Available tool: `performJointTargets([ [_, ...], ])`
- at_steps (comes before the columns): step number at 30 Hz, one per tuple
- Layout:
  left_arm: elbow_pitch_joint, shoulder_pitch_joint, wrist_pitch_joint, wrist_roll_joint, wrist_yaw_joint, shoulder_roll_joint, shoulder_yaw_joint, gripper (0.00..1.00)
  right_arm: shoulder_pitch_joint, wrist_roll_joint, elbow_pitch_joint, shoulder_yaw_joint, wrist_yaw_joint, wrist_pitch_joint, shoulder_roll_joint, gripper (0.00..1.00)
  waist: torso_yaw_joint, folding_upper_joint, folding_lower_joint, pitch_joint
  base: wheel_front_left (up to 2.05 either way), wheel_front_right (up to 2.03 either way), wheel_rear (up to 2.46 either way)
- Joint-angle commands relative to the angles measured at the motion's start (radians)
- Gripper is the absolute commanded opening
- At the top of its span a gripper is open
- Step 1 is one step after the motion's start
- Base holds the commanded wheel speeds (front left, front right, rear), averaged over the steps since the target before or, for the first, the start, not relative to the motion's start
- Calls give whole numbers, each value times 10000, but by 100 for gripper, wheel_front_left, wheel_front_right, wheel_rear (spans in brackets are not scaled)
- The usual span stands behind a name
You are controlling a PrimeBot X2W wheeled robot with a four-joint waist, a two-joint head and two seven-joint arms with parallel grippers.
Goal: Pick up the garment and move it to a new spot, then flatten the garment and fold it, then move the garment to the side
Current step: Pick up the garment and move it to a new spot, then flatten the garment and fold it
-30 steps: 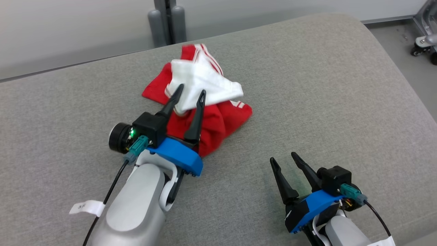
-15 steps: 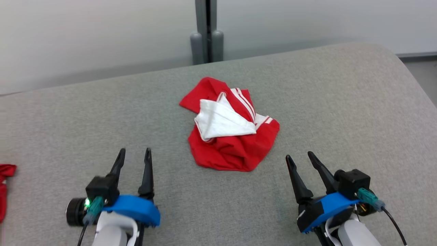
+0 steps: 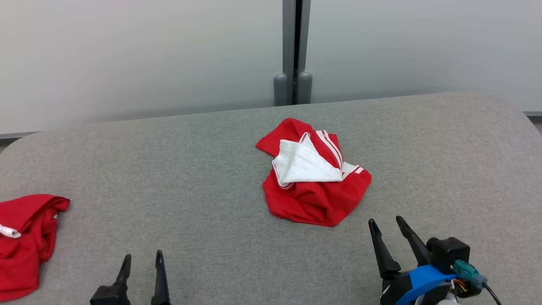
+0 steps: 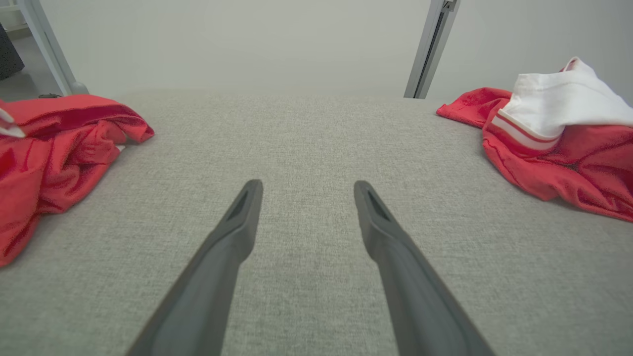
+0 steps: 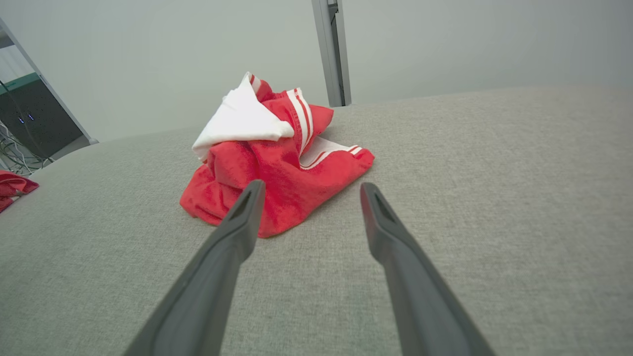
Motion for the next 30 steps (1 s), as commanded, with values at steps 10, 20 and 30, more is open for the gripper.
performJointTargets([
  [10, 47, 104, -30, 54, -231, -54, -209, 100, -210, 41, 126, 150, 1, -2, -14, 100, 318, -1, 2, 272, 0, 0, 0],
  [20, 189, -446, -30, -183, -193, -49, -767, 100, -1436, -68, 407, 421, 1, -2, -16, 100, 688, -1, 2, 1107, 0, 0, 0],
  [30, 383, -1081, -30, -329, -164, -52, -1149, 100, -3002, 1028, 1640, 78, 1, -3, -83, 100, 1357, -1, 2, 1935, 0, 0, 0],
])
